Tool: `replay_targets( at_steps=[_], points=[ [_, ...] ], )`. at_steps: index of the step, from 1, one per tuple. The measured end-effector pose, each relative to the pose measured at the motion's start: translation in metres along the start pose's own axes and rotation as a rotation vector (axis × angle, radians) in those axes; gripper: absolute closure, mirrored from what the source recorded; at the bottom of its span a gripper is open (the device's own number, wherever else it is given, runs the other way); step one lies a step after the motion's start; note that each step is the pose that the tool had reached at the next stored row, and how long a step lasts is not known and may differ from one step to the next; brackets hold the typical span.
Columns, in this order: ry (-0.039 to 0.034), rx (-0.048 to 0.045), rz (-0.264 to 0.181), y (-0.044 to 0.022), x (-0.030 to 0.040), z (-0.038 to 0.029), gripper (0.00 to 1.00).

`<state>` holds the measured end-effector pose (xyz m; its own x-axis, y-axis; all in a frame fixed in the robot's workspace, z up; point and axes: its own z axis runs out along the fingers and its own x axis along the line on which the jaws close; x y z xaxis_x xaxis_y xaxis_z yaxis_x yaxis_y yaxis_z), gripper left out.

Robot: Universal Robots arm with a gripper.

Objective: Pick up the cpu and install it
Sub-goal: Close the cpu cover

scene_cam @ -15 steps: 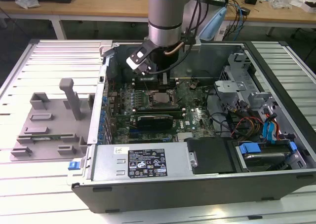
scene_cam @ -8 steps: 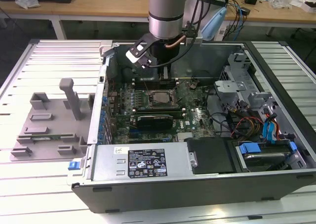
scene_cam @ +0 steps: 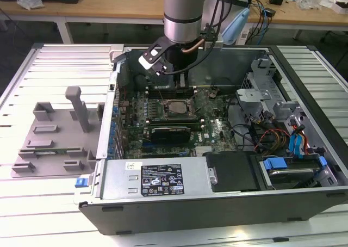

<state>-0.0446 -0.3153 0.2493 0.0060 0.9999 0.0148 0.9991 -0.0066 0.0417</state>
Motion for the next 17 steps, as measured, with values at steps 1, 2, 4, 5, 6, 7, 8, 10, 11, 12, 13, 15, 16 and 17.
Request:
replay_targets(
  at_steps=[1,2,4,5,6,7,8,10,11,12,13,15,16,17],
  points=[
    [0.0,0.0,0.0,0.0,0.0,0.0,0.89],
    [-0.0001,-0.0001,0.0,0.0,0.0,0.0,0.89],
    [-0.0002,0.0,0.0,0.0001,0.0,0.0,0.89],
    [-0.0002,-0.0001,0.0,0.0001,0.0001,-0.0018,0.89],
    [-0.0001,-0.0001,0.0,0.0003,0.0001,-0.0047,0.89],
    [-0.0001,-0.0001,0.0,0.0005,0.0002,-0.0097,0.89],
    [-0.0002,0.0,0.0,0.0008,0.0003,-0.017,0.89],
    [-0.0001,-0.0001,0.0,0.0013,0.0004,-0.0296,0.89],
    [-0.0002,0.0,0.0,0.0015,0.0005,-0.0343,0.89],
    [-0.0001,0.0,0.0,0.0016,0.0005,-0.036,0.89],
    [0.0002,-0.0004,0.0,0.0016,0.0006,-0.036,0.89],
    [-0.0004,0.0003,0.0,0.0039,0.0006,-0.0364,0.89],
    [-0.0002,0.0002,0.0,0.0085,0.0006,-0.0361,0.89],
    [-0.0002,0.0005,0.0,0.0114,0.0006,-0.036,0.89]
  ],
)
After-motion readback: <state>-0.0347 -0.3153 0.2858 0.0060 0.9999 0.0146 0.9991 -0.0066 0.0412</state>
